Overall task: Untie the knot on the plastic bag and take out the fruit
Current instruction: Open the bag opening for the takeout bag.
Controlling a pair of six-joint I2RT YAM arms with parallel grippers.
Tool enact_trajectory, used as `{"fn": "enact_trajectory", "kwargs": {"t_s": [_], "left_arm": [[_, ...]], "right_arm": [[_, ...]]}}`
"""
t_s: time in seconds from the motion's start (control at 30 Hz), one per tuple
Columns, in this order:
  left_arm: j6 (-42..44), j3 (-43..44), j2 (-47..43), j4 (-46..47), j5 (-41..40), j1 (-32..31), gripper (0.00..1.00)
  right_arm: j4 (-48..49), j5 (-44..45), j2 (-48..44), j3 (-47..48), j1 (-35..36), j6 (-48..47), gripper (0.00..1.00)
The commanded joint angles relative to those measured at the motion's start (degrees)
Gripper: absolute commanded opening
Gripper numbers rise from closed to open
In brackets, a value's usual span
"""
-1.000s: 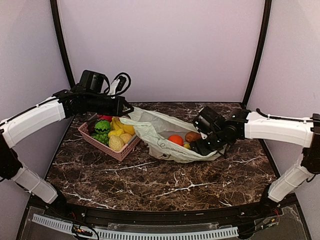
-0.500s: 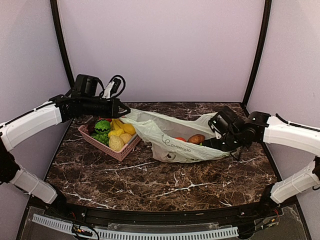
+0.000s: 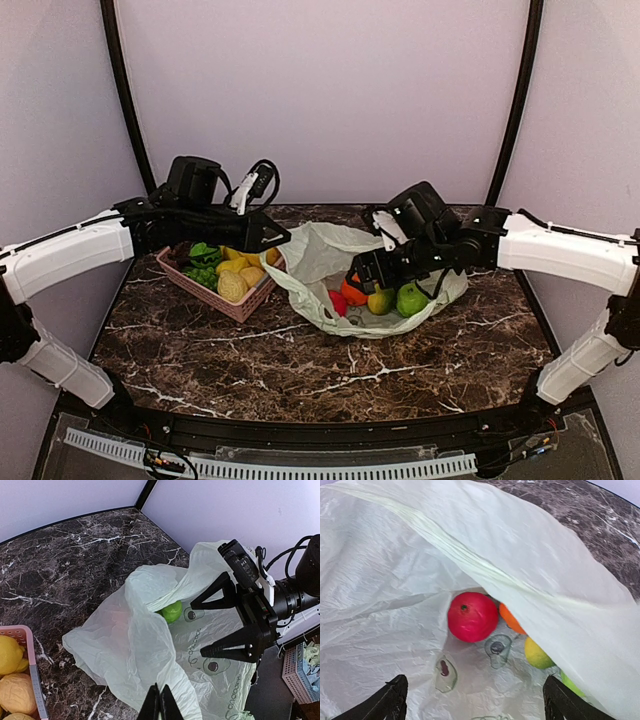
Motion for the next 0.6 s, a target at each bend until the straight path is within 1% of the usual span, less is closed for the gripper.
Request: {"fn": "enact_trajectory", "kwargs": {"t_s": [0.0,0.13,0.27,0.37,0.43,0.57], "left_arm": [[0.32,0.48,0.24,1.35,-0.57,-0.06,0.01],[0.31,-0.38,-1.00,1.26,-1.92,-0.07,0.01],[0.90,-1.25,-1.99,1.15,-1.87,-0.07,0.01],[1.36,-1.52,-2.18,0.70,-1.73,-0.11,0.01],[1.40,-1.53,-2.06,0.58,-1.49,-0.19,0.01],[1.57,-1.29,-1.82,0.56,-1.31,-0.47,0.01]], "right_arm": [[4.30,-3.08,1.83,4.48,2.92,-4.32,0.92],[6.87,-6.22,0.07,4.99,4.15,-6.37,0.94],[10.41,-10.59,-4.17,4.54,4.66,-8.76,0.94],[11.24,-12.31,-6.57,4.78,4.72,-10.78,0.95],[10.45,-10.80,-7.40,5.30,4.79,-12.18,0.96],[3.65,-2.03,-5.12,9.31,4.79,-15.71,0.96]]}}
